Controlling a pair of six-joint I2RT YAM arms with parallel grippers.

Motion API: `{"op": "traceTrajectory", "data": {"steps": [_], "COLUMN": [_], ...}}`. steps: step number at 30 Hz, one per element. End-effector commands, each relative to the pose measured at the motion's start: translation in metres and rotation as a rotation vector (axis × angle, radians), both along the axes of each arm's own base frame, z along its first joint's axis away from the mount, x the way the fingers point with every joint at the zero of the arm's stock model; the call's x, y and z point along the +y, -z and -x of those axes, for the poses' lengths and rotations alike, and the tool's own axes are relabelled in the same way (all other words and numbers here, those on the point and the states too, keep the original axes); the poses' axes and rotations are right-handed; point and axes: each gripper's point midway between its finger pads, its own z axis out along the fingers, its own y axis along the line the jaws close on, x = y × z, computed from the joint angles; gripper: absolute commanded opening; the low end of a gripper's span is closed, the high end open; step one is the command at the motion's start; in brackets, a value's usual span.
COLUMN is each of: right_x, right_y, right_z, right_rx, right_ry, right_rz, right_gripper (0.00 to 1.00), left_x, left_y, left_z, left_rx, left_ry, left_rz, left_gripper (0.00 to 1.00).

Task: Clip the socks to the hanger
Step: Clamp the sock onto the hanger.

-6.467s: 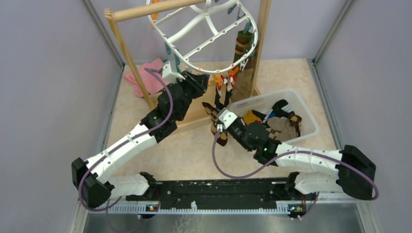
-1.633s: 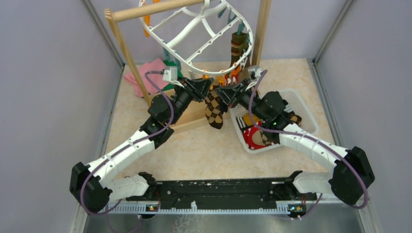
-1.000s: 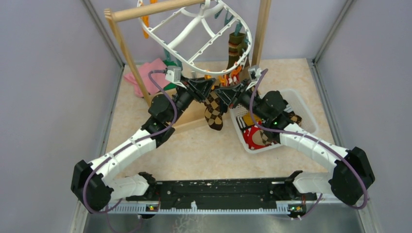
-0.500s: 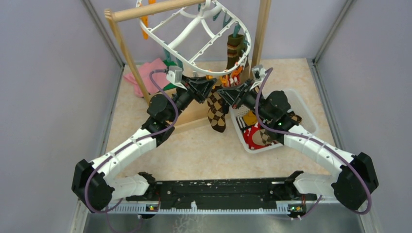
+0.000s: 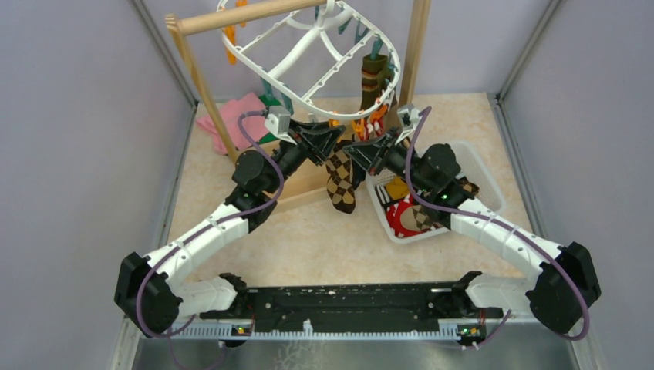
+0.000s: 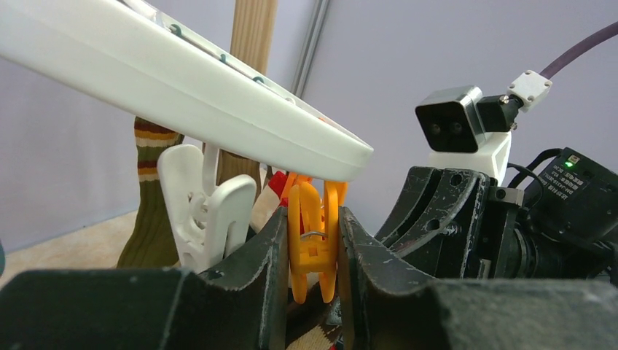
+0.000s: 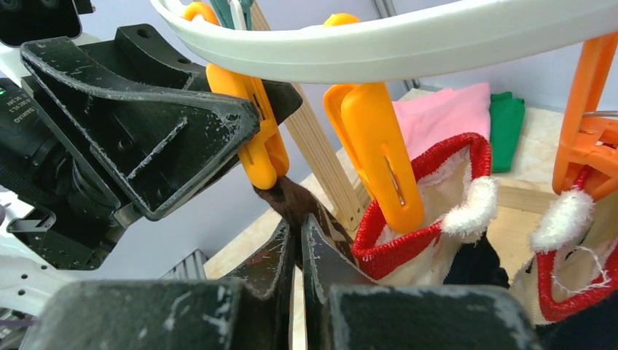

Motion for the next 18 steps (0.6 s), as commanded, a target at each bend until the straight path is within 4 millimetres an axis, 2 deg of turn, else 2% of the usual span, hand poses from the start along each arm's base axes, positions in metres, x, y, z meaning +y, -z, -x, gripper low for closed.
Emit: {"op": "traceTrajectory", "data": {"steps": [1,18], "right_x": [-0.009,-0.01], "right_y": [-0.03,-0.046], "right_z": [0.004,0.009], "right_rx": [-0.074,-0.104], "right_ry": [-0.008,-0.06], "right_rz": [-0.071,-0.123], "right_gripper": [0.0,0.0], "left_x": [-0.018,-0.017], "left_y": [0.016,0.016], "left_z": [0.02,0.02], "left_rx": [-0.012,-0.009], "left_ry": [0.131,0.147], "left_rz": [-0.055,-0.049], "left_gripper": [0.0,0.0]}}
